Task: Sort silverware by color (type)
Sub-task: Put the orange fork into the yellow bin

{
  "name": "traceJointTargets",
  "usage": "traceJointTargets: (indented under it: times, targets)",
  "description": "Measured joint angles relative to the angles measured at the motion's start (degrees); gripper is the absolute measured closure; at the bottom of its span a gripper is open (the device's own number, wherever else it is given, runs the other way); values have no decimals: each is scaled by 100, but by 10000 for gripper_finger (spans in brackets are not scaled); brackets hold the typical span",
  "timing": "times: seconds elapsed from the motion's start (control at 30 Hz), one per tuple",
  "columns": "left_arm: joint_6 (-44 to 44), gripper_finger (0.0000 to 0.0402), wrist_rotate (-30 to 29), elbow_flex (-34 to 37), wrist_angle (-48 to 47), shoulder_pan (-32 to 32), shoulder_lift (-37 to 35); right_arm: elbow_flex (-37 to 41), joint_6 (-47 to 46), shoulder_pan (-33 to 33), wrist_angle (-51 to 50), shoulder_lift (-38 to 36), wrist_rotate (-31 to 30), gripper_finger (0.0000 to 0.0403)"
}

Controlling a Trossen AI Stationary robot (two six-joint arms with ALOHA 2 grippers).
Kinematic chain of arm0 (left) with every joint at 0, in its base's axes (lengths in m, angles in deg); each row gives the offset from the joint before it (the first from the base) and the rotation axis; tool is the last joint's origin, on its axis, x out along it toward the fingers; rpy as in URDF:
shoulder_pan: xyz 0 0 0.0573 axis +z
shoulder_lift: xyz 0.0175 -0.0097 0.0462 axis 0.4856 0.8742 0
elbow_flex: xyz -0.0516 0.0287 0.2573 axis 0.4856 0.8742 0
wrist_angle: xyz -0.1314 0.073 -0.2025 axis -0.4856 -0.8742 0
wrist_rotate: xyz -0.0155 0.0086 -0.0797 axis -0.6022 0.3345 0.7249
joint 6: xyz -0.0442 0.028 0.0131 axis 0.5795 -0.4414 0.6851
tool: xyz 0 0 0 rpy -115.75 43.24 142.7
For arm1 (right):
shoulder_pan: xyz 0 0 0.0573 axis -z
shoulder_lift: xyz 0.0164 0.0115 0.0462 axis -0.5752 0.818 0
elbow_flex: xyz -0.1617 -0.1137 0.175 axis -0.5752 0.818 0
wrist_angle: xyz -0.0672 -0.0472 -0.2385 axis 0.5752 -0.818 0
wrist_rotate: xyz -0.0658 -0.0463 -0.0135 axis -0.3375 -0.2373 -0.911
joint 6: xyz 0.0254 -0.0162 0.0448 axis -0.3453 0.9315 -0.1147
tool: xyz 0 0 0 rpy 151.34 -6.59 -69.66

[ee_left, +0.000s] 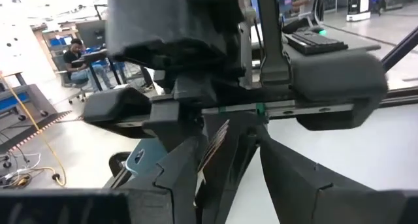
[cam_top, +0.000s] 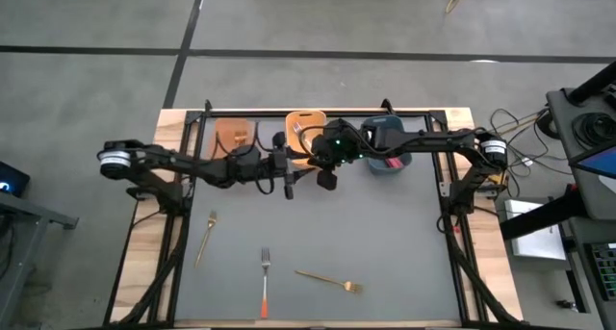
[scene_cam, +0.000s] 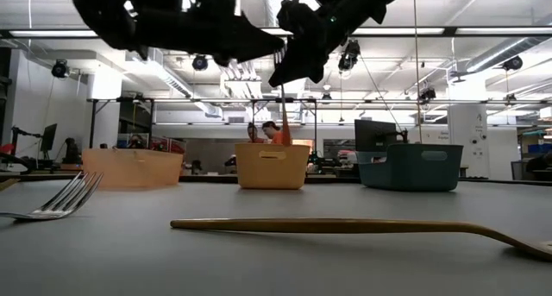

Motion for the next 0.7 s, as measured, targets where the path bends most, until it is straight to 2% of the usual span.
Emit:
traceJointTargets:
  times: [0.13,0.23,0.33,0.47,0.57,0.7]
  targets:
    - [-70,257,10,-224,-16,24,243,5,3,0,-54,0,-2,394]
    - [-117,274,11,-263,2,22,302,7,4,-5,-91,2,-4,394]
    - [-123,310,-86,-223,18,20,263,9,2,-11,-96,2,0,394]
    - [-123,379,-223,-209,-12,12,209,10,3,-2,-101,4,30,393]
    - [181,390,-502,-215,5,6,162,22,-81,-13,10,4,-83,387]
    - [281,401,-1204,-218,-43,-84,113,20,-114,-11,70,4,-72,358]
